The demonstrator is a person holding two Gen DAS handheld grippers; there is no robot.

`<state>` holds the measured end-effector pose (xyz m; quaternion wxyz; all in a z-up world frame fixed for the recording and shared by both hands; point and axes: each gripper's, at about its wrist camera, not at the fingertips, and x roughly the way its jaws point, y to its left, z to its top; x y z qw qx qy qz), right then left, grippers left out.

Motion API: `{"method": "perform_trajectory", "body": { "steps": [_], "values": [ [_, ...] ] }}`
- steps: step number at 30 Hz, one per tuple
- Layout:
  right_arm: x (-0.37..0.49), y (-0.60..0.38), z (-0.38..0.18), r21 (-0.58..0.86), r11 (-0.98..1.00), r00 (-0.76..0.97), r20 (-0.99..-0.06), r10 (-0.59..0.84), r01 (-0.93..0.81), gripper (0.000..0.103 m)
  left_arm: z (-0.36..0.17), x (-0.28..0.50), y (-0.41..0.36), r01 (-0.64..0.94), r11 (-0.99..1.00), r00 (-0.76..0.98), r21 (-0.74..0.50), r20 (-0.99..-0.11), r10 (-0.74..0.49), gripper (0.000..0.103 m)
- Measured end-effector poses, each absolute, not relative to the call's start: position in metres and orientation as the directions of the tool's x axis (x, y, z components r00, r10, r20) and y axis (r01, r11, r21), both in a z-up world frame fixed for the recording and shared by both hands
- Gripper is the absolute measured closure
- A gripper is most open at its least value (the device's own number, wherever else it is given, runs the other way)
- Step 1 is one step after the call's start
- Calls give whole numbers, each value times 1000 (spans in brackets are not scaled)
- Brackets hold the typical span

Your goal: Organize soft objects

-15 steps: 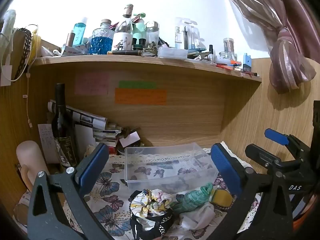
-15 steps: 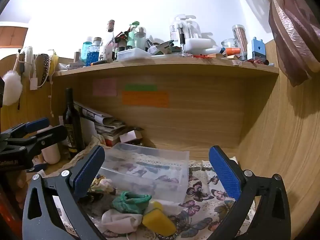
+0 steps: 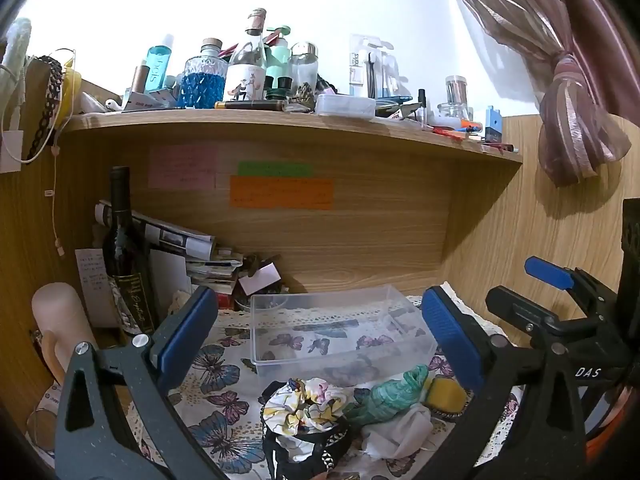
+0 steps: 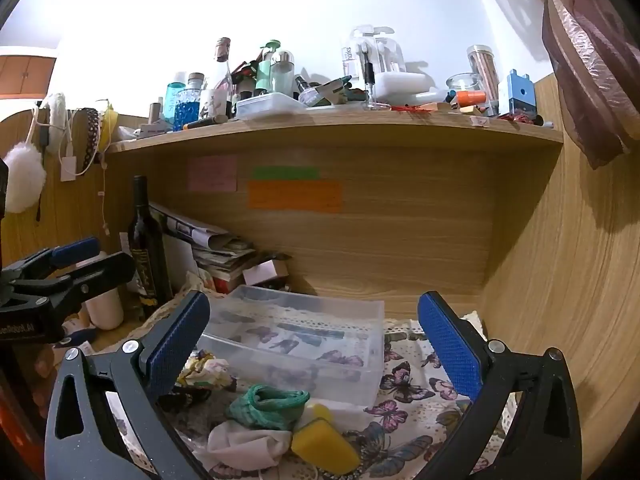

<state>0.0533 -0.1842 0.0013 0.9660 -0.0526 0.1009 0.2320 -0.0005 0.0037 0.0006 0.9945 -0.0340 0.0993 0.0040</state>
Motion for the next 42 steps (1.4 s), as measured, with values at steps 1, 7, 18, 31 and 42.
{"method": "perform_trajectory", "body": {
  "steps": [1,7,18,31,42],
  "values": [
    [53,-182,2,-55,886,872,-217,439,-460,0,-1,-1,4,-14,998,980,-66,-198,1,0],
    [53,-184,1,-45,887,872,-211,442,-460,0,1,0,-1,-15,998,981,-55,-192,4,0],
    [52,-186,3,-39,887,872,-209,444,-461,0,2,0,-2,-16,999,982,-51,-191,6,0],
    [51,-187,3,-34,887,871,-206,445,-461,0,1,0,-2,-16,999,982,-51,-190,6,0],
    [51,-186,3,-28,886,869,-212,448,-463,0,1,0,-4,-17,999,982,-50,-189,8,0]
  ]
}}
